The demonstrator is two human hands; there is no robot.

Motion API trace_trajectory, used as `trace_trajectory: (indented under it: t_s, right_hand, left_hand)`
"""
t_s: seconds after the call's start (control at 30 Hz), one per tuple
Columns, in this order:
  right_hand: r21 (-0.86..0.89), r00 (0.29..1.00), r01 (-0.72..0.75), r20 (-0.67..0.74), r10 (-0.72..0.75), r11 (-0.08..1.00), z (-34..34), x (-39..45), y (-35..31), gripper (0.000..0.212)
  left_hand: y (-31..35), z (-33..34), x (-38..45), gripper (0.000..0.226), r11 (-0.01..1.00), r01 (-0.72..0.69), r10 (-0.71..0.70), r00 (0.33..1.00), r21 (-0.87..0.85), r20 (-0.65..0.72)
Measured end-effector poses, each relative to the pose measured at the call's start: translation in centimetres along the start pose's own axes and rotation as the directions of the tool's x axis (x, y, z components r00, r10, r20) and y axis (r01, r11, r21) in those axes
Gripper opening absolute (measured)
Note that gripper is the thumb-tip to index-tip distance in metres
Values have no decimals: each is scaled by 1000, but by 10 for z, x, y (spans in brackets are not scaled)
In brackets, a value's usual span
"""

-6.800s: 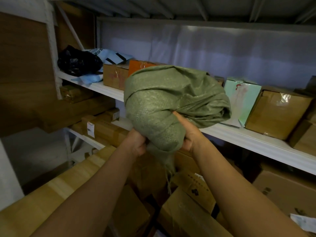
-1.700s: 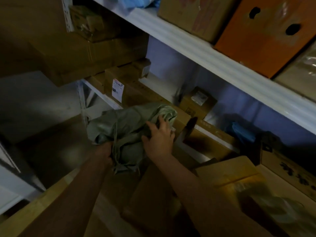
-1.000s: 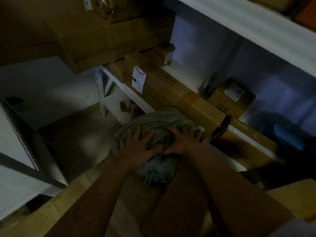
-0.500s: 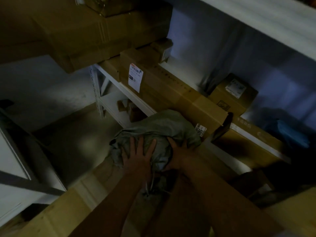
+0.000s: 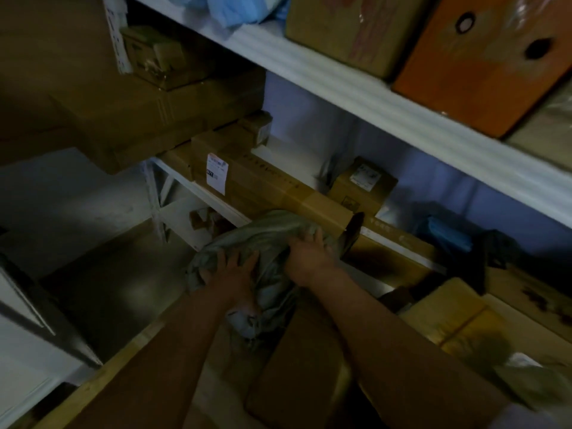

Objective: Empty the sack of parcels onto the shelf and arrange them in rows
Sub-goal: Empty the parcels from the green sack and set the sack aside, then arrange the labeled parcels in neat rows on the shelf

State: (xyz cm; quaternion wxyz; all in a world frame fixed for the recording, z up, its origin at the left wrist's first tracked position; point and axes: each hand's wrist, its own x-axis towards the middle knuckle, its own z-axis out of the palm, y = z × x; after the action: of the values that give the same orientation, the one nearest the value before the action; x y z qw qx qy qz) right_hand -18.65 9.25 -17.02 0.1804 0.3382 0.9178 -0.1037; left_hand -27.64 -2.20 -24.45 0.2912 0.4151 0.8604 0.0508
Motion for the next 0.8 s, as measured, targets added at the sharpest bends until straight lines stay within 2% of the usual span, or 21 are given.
trace_trajectory:
  t_s: [0.13, 0.23, 0.3, 0.43, 0.53, 0.6, 0.63, 0.73, 0.8]
  right_hand:
    - [10, 999, 34, -8, -33, 999, -18, -34, -4, 62]
    - [40, 998, 42, -38, -40, 998, -28, -60, -2, 64]
    - [54, 996, 57, -75, -53, 997, -36, -80, 2, 64]
    - [98, 970, 98, -234, -73, 990, -51, -123, 16, 56]
    - [160, 920, 140, -386, -68, 977, -62, -156, 34, 39]
    - [217, 864, 165, -503, -35, 962, -68, -180, 47, 18]
    - [242, 833, 183, -553, -19, 953, -71, -192, 54, 11]
    - [281, 759, 224, -651, 14, 933, -75, -228, 74, 19]
    - [293, 727, 223, -685, 41, 930, -74, -248, 90, 24]
  left_hand:
    - [5, -14, -18, 93, 997, -76, 74, 995, -27, -66]
    - [15, -17, -34, 85, 985, -80, 64, 992, -151, -113]
    - [29, -22, -48, 73, 965, -126, 79, 976, -232, -201]
    - [65, -33, -78, 51, 926, -206, 106, 946, -317, -306]
    - [95, -35, -99, 10, 924, -252, 121, 905, -286, -408]
    - [120, -38, -114, 33, 923, -268, 116, 877, -275, -466]
    - [132, -39, -121, 37, 916, -288, 125, 866, -279, -484]
    - [170, -38, -141, 40, 882, -373, 191, 841, -287, -505]
    - [196, -35, -156, 31, 845, -440, 243, 823, -305, -514]
